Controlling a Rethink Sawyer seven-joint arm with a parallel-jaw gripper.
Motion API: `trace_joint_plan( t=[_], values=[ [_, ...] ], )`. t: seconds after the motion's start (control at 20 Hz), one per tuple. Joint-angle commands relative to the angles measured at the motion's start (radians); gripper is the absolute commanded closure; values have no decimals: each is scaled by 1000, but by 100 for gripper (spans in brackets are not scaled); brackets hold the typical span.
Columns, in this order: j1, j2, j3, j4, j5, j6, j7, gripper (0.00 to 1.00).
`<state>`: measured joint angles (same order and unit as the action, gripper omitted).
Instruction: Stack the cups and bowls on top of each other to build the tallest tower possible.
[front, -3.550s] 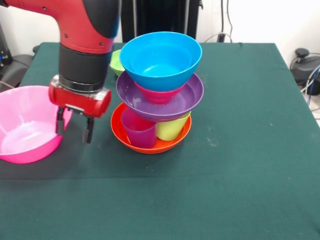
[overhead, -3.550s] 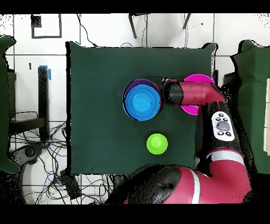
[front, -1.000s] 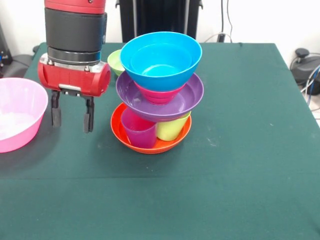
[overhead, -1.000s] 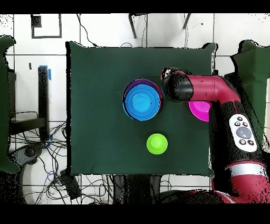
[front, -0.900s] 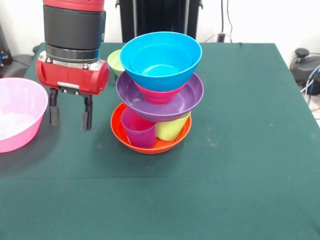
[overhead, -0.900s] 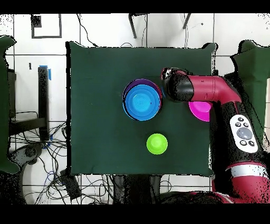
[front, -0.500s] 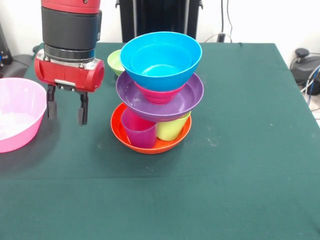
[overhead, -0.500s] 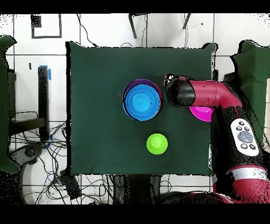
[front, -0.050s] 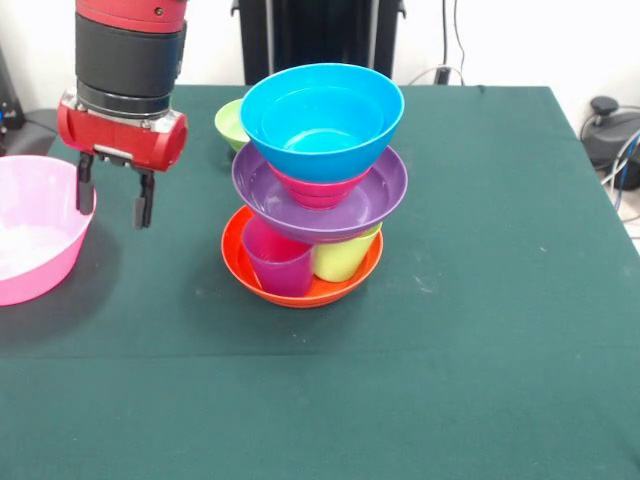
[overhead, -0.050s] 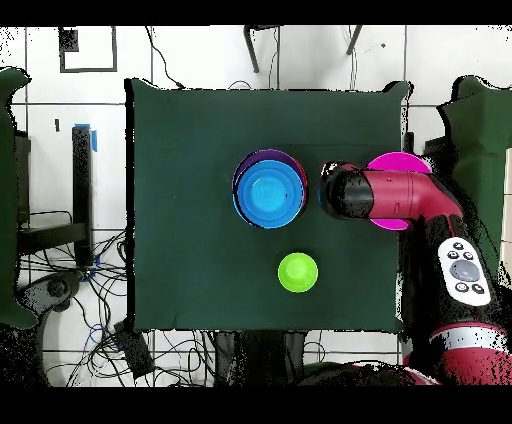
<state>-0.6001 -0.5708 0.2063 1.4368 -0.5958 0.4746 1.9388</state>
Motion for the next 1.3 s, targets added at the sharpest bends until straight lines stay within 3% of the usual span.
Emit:
trace_joint_plan(
  t=[0.05,0.35,0.5,1.3],
  values=[
    [23,1,-30,56,-81,-2,-45,0],
    [-2,0,-24,64,-81,-19,-73,0],
    [-28,22,-13,89,-85,-80,-59,0],
    [-21,74,-66,140,-102,-266,4,0]
  ],
)
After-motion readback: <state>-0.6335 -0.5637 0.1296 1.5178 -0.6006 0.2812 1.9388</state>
